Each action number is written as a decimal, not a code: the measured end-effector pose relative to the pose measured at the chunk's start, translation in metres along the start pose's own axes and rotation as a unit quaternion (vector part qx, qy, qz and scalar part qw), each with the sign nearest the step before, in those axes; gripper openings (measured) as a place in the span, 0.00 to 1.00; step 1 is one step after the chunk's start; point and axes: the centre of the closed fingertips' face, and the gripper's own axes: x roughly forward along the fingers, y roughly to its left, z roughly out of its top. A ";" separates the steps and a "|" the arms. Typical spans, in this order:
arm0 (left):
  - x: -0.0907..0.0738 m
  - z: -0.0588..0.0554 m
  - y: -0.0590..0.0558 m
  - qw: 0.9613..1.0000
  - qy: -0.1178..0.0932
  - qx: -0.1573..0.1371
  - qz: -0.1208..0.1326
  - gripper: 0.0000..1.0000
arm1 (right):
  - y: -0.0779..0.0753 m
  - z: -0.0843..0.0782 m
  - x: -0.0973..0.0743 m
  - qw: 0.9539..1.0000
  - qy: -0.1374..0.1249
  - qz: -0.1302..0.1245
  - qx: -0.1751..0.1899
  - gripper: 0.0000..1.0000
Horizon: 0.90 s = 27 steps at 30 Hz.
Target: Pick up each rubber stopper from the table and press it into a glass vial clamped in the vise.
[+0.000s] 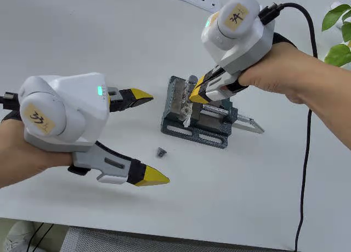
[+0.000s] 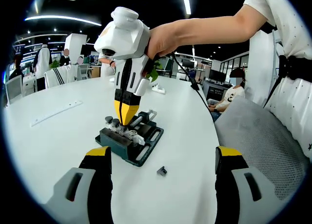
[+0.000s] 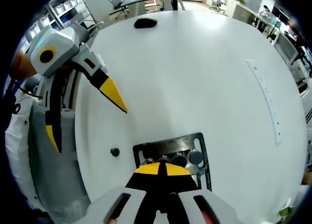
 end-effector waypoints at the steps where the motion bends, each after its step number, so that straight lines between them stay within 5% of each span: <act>1: 0.000 0.000 0.000 1.000 0.000 0.000 0.000 0.87 | 0.000 0.000 0.000 1.000 0.000 0.001 -0.001 0.00; 14: 0.000 0.000 0.001 1.000 -0.001 0.000 0.002 0.86 | 0.003 -0.002 -0.001 1.000 0.017 0.002 -0.006 0.00; 27: -0.002 0.003 -0.001 1.000 0.003 0.005 0.004 0.87 | 0.003 -0.003 -0.002 1.000 -0.008 -0.003 0.010 0.00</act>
